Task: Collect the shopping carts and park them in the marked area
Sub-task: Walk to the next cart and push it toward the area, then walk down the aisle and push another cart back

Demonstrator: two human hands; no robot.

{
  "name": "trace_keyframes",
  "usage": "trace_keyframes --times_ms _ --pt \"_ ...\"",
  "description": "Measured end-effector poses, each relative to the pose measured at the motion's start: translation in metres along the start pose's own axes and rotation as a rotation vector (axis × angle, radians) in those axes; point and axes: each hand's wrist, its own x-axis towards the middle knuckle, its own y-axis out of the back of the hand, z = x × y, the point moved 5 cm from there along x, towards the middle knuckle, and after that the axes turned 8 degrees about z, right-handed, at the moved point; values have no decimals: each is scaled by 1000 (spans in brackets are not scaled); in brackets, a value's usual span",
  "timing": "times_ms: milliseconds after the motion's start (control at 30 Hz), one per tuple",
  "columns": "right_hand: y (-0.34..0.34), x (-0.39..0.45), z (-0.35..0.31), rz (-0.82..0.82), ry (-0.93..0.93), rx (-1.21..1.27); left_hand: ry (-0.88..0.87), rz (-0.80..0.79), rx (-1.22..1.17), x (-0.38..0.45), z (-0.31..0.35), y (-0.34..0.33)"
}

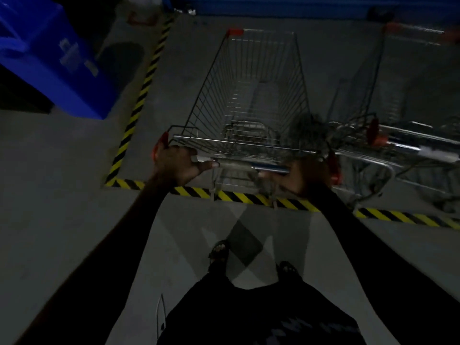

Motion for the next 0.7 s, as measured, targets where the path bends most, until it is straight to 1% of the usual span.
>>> trace_keyframes --times_ms 33,100,133,167,233,300,400,467,567,600,633,700 --pt "4 2 -9 30 -16 -77 -35 26 13 6 -4 3" --pt "-8 8 -14 -89 -104 -132 -95 58 -14 20 -12 9" --pt "-20 10 -11 -181 -182 -109 -123 45 -42 27 -15 14" --pt "-26 13 -9 -231 -231 -126 -144 13 -65 33 -17 20" --pt "-27 20 -18 -264 -263 -167 -167 -74 -81 42 -22 27" --pt "-29 23 -24 -244 -281 -204 -193 -111 -69 51 -27 29" --pt "-21 31 -29 -169 -305 -170 -195 -124 -35 62 -32 19" --pt "-17 30 -26 -231 -329 -166 -186 -96 -11 65 -34 10" --pt "-4 34 -29 -335 -317 -280 -172 -41 -22 68 -35 0" --pt "-5 34 -29 -350 -315 -283 -178 -16 -23 66 -35 0" --pt "-3 35 -32 -333 -302 -281 -183 1 -25 64 -35 1" --pt "-4 32 -35 -223 -264 -255 -185 68 -51 59 -31 7"
